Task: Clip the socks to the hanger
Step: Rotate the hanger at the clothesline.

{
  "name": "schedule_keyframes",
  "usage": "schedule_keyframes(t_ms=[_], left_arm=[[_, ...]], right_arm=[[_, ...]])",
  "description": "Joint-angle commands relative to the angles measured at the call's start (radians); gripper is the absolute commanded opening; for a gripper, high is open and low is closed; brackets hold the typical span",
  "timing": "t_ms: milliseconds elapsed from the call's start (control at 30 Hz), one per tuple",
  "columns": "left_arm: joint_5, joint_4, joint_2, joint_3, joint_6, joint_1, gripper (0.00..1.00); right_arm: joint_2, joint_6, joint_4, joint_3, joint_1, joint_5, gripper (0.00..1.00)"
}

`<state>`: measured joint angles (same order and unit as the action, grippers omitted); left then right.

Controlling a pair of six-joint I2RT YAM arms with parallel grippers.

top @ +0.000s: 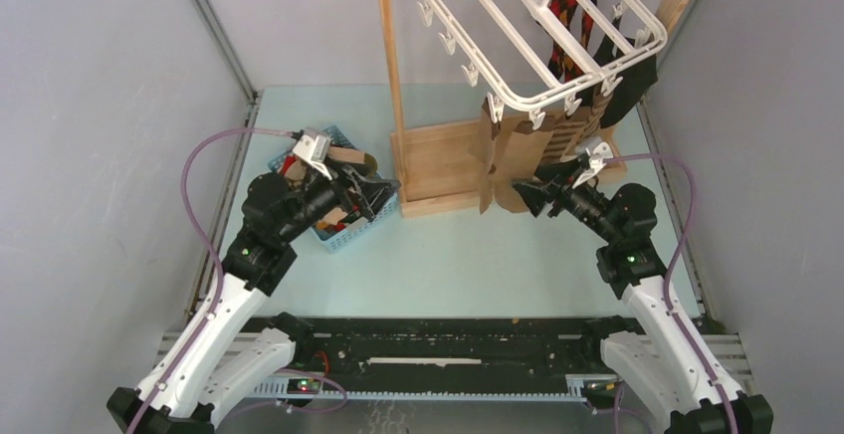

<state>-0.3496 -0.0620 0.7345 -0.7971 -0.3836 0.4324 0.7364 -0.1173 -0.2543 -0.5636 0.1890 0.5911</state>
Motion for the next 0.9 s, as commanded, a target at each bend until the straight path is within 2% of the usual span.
schedule_keyframes(t_ms=[0, 100, 267, 333, 433, 767, 867], left_arm=[[-0.031, 0.046, 0.028, -0.01, 0.007, -0.007, 0.92], [-0.035, 0.045, 0.03, -0.017, 0.011, -0.007, 0.91], [-0.032, 0.045, 0.028, -0.011, 0.016, -0.007, 0.91], [-0.035, 0.045, 0.029, -0.014, 0.017, -0.007, 0.91], [-0.043, 0.046, 0.031, -0.017, 0.024, -0.007, 0.9], [-0.05, 0.045, 0.017, -0.011, 0.058, -0.007, 0.9], [-0.056, 0.045, 0.018, -0.012, 0.068, -0.007, 0.9]], right_arm=[[0.033, -0.061, -0.111, -0.049, 0.021, -0.04, 0.59], [0.029, -0.068, -0.103, -0.063, 0.022, -0.04, 0.45], [0.009, -0.09, -0.081, -0.069, 0.009, -0.068, 0.11], [0.005, -0.099, -0.068, -0.075, -0.001, -0.071, 0.04], [-0.008, -0.115, -0.053, -0.082, -0.029, -0.072, 0.0], [-0.09, -0.085, 0.099, -0.103, -0.181, -0.042, 0.0], [-0.101, -0.065, 0.148, -0.105, -0.263, -0.038, 0.0]])
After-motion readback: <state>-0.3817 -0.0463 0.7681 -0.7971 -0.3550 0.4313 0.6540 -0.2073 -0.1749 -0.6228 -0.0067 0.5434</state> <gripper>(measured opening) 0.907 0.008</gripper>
